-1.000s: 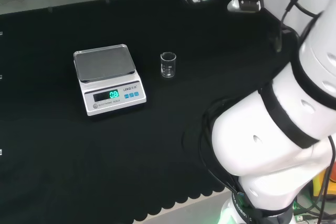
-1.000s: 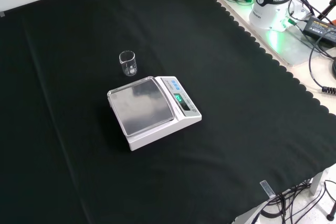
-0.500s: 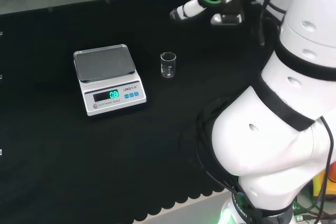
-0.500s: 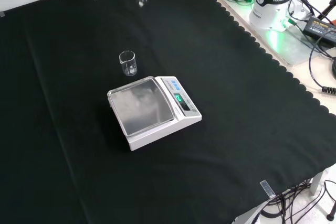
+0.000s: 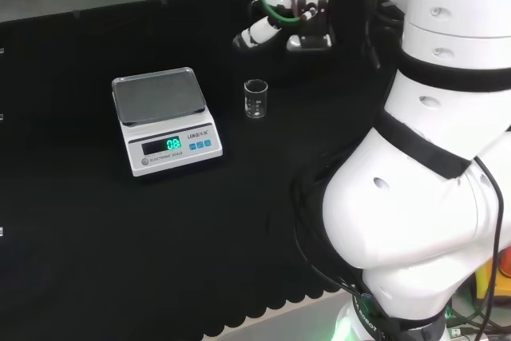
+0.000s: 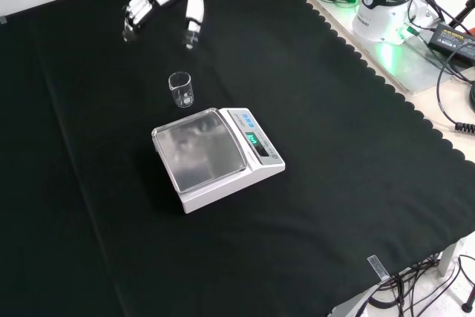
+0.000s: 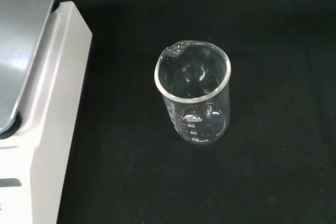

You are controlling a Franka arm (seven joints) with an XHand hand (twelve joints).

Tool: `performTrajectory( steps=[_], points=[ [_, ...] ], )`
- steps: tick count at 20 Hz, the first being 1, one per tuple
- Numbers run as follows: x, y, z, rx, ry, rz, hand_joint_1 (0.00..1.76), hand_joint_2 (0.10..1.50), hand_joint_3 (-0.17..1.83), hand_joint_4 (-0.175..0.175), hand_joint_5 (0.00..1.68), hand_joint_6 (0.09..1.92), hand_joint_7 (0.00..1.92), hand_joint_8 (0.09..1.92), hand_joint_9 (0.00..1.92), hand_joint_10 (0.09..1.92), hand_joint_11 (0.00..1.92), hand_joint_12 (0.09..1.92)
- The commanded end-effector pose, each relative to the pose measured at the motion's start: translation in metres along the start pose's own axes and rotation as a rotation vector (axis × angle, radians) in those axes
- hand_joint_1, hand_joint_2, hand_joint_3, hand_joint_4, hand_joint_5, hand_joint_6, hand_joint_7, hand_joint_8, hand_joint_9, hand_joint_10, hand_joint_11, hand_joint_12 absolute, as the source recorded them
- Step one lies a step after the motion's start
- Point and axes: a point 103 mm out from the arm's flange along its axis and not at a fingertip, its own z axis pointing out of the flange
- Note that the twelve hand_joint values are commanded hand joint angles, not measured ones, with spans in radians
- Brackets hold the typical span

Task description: Pick up the beaker.

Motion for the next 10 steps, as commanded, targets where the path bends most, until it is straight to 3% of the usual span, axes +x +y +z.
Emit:
performTrajectory(
  steps=[1, 10],
  points=[
    [0.010, 0.013, 0.019, 0.045, -0.031, 0.024, 0.52, 0.78, 0.10, -0.051, 0.27, 0.09, 0.05, 0.76, 0.00, 0.86, 0.11, 1.56],
    [-0.006, 0.015, 0.042, 0.091, 0.013, 0.049, 0.53, 0.78, 0.10, -0.052, 0.28, 0.09, 0.05, 0.76, 0.00, 0.86, 0.11, 1.56]
  ],
)
